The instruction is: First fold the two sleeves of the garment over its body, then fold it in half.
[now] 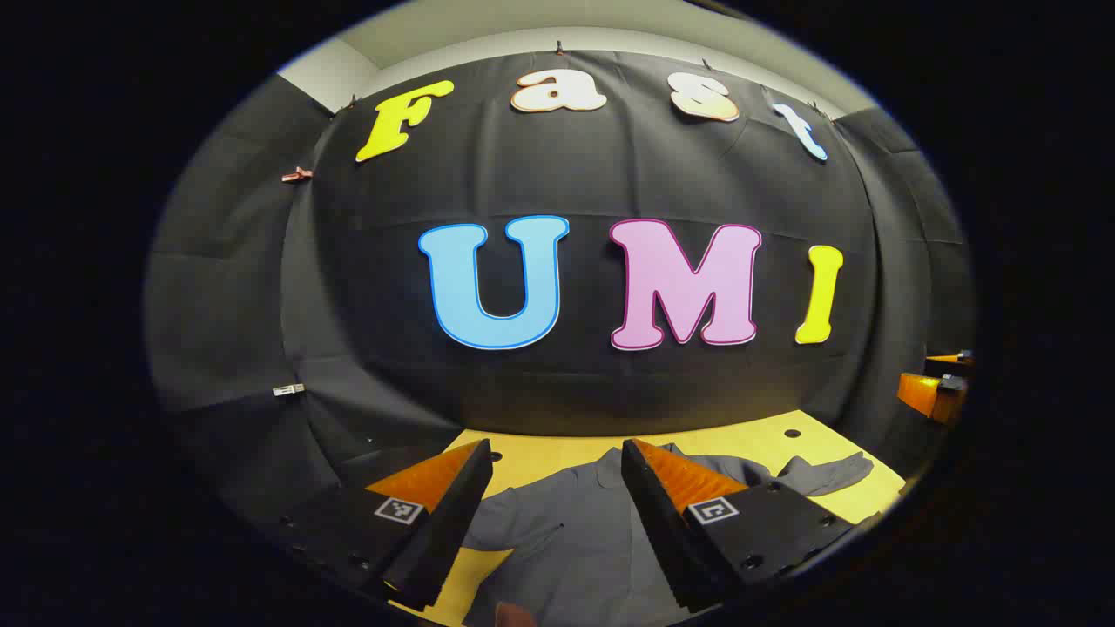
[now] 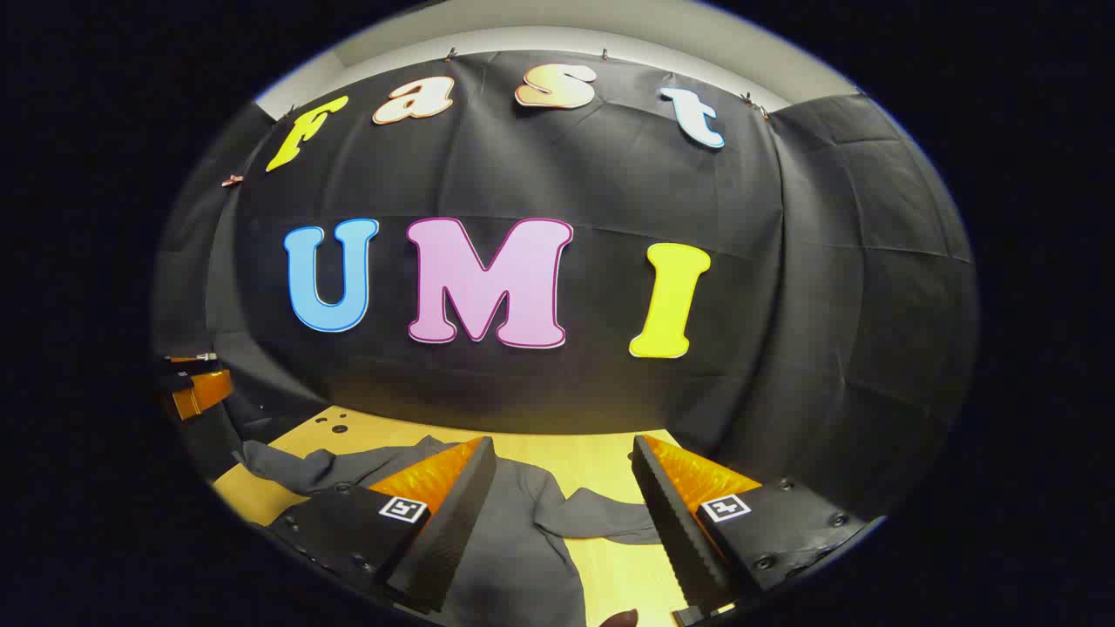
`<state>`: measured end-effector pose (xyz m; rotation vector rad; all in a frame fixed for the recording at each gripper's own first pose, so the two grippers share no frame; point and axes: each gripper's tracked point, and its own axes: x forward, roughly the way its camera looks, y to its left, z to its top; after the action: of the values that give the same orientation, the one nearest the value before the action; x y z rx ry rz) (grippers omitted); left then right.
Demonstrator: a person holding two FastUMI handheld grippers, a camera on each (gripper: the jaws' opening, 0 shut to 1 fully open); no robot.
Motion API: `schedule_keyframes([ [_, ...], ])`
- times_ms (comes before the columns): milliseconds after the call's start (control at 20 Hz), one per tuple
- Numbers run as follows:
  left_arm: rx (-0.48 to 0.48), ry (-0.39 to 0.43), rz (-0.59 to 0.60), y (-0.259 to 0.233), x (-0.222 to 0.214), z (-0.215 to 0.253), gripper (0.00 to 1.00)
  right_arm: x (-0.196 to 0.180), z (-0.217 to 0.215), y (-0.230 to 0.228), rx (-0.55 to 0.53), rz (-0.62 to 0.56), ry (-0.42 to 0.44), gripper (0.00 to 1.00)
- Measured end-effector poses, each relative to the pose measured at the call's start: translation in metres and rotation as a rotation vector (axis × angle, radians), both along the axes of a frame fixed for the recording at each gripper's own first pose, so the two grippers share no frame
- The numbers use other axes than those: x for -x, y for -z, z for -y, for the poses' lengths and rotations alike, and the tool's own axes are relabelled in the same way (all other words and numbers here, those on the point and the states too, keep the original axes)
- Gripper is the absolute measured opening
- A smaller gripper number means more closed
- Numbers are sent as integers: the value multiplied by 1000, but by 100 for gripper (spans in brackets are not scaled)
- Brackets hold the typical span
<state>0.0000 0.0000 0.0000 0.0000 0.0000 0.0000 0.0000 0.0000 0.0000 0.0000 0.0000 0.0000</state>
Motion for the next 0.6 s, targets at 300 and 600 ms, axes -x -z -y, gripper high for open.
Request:
schedule_keyframes([
  [300, -19, 45, 16, -5, 2, 9, 94, 2, -4, -4, 0, 9, 10, 98],
  [600, -25, 47, 18, -6, 4, 11, 94, 7, -2, -9, -5, 14, 8, 98],
])
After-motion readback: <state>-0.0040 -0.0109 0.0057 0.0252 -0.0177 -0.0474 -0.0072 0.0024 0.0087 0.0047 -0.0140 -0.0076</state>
